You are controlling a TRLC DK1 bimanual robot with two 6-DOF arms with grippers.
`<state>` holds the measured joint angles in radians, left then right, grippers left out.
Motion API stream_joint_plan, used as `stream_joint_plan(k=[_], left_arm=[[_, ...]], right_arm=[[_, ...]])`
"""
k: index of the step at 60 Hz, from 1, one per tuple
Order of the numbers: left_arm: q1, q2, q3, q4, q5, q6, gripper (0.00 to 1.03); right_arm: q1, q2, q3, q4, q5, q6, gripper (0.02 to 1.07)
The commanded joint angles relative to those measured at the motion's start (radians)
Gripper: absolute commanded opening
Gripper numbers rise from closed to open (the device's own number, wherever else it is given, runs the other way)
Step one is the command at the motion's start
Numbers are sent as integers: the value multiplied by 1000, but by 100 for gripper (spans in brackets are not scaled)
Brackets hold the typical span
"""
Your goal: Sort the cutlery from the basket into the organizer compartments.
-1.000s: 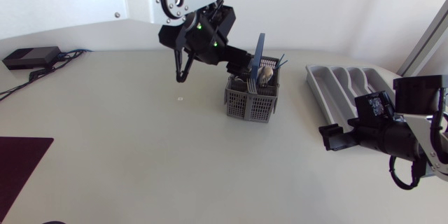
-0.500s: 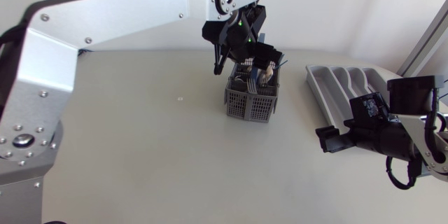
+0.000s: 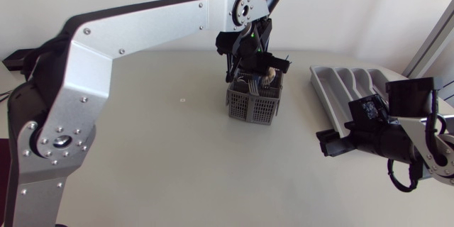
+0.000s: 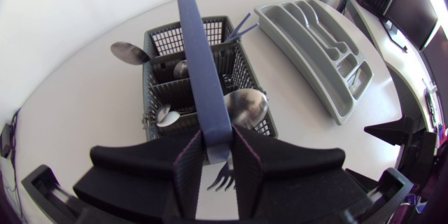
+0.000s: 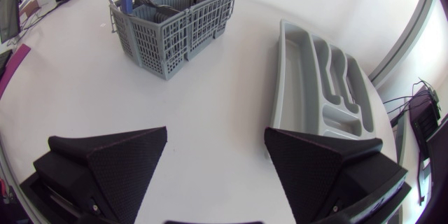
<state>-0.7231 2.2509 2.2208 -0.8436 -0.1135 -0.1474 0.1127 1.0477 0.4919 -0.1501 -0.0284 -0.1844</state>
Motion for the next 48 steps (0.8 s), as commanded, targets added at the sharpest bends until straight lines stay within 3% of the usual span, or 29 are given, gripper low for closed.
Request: stream_joint_plan(k=[1,11,18,30,42,44,45,46,47,48], left_arm=[[-2,13,7,-64,-12,0,12],[8,-111,-181,-26,-12,6,12],[8,-261,-405,23,-3,35,12],[22,-530,-705,29,71,88,12],[30,-741,-949,35,78,123,13],[34,-764,-972,44,78,134,19],[48,-783,-986,47,78,146,31],[48,-784,-987,49,78,147,31],[53,-801,-995,55,78,154,42],[54,-807,-997,57,78,160,47]], right_arm=[[19,6,-10,9,15,-6,102],[21,-6,-7,4,25,-7,102],[21,-9,-9,4,27,-7,102],[51,-21,0,-12,51,3,102],[77,-35,-4,-26,61,13,102],[81,-34,-4,-25,61,14,102],[88,-26,-3,-22,64,16,102],[93,-23,0,-20,65,19,102],[94,-20,2,-19,67,20,102],[97,-18,4,-19,68,22,102]])
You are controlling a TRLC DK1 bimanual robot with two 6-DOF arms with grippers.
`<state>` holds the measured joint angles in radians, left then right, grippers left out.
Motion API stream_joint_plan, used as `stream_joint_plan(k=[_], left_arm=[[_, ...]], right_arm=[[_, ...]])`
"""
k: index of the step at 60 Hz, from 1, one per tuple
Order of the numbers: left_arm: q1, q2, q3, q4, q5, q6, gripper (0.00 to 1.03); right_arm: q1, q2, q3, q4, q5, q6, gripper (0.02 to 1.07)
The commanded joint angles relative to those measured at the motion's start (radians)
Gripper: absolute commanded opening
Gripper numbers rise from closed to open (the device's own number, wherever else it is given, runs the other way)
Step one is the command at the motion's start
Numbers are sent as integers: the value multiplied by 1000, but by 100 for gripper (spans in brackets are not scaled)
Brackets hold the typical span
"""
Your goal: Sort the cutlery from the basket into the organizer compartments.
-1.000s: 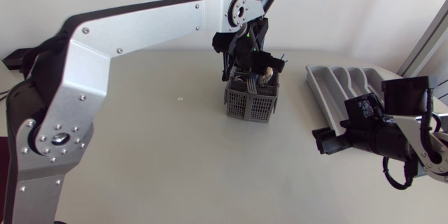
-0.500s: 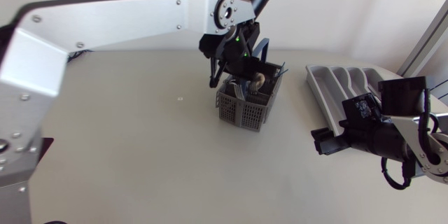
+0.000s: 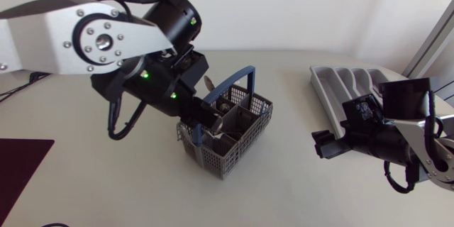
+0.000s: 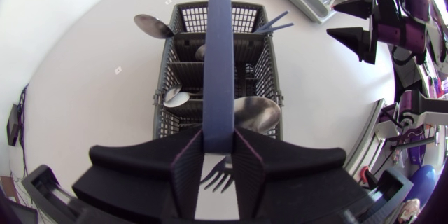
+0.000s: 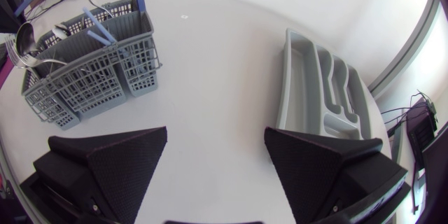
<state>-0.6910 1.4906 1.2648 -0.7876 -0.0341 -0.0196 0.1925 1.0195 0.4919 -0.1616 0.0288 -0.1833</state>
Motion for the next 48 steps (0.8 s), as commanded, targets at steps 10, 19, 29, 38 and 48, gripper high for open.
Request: stream_joint_plan(k=[10,19,29,38,48], left_arm=[[38,-151,-38,48,-1,52,76],[100,-257,-31,70,-1,89,79],[275,-346,-99,-12,109,161,68],[400,-398,-248,-22,188,248,43],[438,-365,-400,-4,277,305,23]], right_arm=[[33,57,63,-21,13,33,102],[33,116,132,-35,-4,45,101],[16,237,206,-33,-64,58,91],[13,350,280,-7,-122,91,73],[-16,475,358,34,-216,125,34]])
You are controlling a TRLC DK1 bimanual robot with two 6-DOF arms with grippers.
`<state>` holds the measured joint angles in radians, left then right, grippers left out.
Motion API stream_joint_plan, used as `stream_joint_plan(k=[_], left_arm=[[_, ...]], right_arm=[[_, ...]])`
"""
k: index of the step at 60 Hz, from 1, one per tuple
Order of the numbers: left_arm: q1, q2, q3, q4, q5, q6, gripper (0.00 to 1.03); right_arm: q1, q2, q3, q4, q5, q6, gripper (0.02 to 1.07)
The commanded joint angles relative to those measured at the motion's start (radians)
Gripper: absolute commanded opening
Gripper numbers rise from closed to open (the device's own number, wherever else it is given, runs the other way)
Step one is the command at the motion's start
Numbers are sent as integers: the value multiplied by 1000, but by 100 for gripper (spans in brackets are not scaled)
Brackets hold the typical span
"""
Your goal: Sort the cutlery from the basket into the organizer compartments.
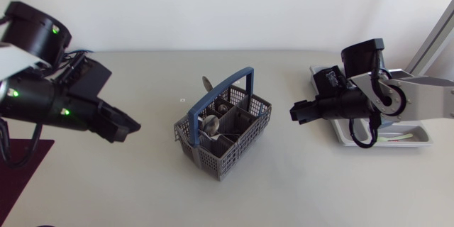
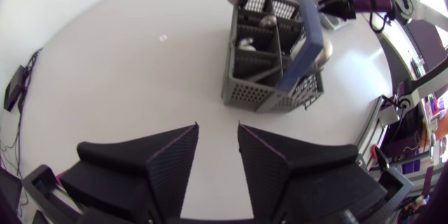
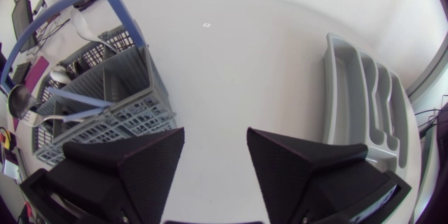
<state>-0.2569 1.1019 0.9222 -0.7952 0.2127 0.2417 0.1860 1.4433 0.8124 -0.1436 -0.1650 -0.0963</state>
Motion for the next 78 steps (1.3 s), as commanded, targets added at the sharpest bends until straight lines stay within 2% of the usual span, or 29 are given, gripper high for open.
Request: stream_joint_plan(k=[1,3,8,27,34,48,78], left_arm=[[-1,35,-71,7,44,45,21],[-2,50,-88,13,60,45,20],[-35,113,-137,36,109,51,17],[-84,303,-118,200,198,-13,16],[-87,334,-108,263,206,-42,16],[-65,380,-68,378,248,-93,16],[18,570,84,465,271,-99,16]], right_arm=[[-10,66,45,22,-30,40,27],[-10,81,54,29,-39,40,19],[-19,123,80,47,-90,55,13],[-48,295,218,56,-228,107,13],[-34,307,231,47,-265,107,13],[0,235,159,22,-329,99,13],[105,72,30,-28,-335,110,13]])
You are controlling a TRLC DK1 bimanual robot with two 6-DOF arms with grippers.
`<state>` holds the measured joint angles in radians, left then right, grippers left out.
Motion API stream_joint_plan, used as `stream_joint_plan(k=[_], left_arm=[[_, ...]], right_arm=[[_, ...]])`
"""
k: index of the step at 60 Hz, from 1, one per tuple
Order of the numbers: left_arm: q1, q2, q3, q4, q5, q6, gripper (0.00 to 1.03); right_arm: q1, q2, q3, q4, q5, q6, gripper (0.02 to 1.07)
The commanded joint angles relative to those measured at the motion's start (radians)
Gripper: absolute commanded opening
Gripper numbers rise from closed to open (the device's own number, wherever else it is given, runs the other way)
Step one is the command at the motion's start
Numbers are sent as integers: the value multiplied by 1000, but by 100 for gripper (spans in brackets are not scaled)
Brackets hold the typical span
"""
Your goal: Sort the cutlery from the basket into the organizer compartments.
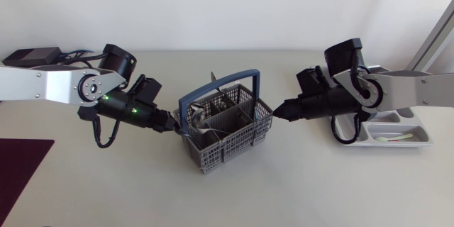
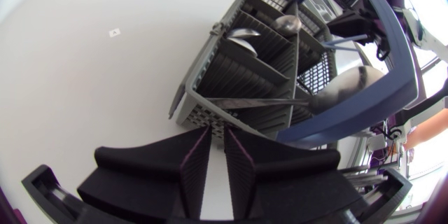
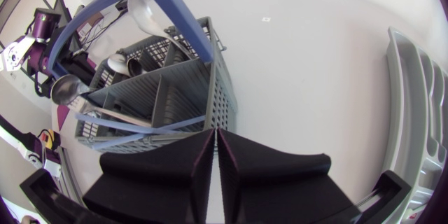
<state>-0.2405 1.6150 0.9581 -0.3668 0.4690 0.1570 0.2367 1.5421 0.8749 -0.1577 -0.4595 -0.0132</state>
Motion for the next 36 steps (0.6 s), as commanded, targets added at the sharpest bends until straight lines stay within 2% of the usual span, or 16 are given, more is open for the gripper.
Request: stream_joint_plan(k=[1,19,36], left_arm=[[3,62,51,40,14,-14,16],[49,187,166,63,36,-4,16],[61,275,268,55,71,4,16]], right_arm=[[59,-30,-34,-16,-41,27,13],[139,-46,-56,-22,-16,47,13],[190,-45,-43,-22,19,59,13]])
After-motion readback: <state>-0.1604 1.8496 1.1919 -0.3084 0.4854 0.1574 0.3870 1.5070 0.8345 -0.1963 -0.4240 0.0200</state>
